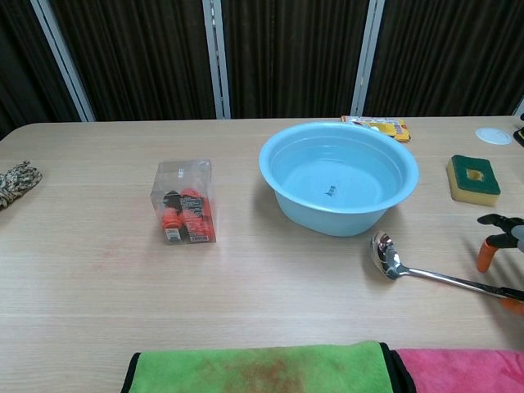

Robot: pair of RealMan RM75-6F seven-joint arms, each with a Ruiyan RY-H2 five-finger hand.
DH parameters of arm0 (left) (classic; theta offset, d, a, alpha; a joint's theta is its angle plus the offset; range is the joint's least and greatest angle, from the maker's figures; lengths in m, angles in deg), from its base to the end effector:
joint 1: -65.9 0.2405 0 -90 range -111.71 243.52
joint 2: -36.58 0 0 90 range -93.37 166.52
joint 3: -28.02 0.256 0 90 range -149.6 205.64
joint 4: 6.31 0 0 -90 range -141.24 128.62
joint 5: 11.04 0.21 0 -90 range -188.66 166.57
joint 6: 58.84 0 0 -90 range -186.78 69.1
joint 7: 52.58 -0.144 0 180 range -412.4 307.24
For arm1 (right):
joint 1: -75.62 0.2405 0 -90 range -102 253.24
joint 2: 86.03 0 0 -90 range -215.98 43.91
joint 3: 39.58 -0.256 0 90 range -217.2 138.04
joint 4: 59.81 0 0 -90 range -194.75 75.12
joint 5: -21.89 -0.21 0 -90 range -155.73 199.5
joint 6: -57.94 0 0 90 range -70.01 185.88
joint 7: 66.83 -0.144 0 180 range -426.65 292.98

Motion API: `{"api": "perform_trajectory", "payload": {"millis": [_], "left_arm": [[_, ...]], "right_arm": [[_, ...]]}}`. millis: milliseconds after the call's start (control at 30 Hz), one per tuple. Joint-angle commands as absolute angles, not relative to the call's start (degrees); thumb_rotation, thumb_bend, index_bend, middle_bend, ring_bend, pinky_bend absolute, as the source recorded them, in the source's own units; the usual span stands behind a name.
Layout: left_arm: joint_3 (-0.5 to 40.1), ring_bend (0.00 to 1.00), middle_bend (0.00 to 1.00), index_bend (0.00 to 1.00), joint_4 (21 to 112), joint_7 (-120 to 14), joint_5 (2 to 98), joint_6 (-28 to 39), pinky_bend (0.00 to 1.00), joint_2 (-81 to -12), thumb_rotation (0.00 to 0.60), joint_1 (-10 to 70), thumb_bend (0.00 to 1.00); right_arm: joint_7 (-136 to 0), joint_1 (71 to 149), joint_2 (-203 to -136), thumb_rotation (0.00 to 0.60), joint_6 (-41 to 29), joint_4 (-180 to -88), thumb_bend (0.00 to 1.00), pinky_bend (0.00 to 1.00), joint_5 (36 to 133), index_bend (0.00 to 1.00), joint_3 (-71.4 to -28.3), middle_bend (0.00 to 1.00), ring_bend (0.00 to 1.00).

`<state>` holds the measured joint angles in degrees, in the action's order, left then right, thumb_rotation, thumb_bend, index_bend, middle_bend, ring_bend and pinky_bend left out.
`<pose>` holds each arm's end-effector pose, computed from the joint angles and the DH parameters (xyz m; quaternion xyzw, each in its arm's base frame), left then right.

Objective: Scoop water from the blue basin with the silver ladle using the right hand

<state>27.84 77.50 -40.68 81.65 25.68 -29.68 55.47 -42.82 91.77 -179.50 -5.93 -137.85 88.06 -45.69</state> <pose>-0.3083 0.2031 0.1467 -0.6375 -0.3810 -0.4389 0.5057 -0.2944 -0.2361 -0.0237 0.6543 -0.4671 0.2513 0.5389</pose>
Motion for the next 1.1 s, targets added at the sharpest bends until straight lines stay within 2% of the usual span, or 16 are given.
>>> {"api": "perform_trajectory", "payload": {"millis": [33,800,1100], "left_arm": [[27.7,0.0,0.0,0.0,77.4,-40.5,81.5,25.7,0.0,-29.7,0.6,55.5,0.23],[27.5,0.0,0.0,0.0,76.9,-38.3,81.0,25.8,0.0,-29.1,0.6,55.4,0.23],[27.4,0.0,0.0,0.0,76.8,-38.1,80.8,25.8,0.0,-29.0,0.6,55.4,0.23]], "right_arm": [[-43.3,92.1,-180.1,0.6,-5.4,-137.0,0.27,0.0,87.7,0.38,-45.8,0.0,0.0],[-43.4,94.4,-184.1,0.6,-3.2,-132.3,0.27,0.0,86.6,0.39,-46.0,0.0,0.0],[-44.3,95.0,-185.2,0.6,-2.5,-130.3,0.27,0.0,86.5,0.47,-46.0,0.0,0.0]]}}
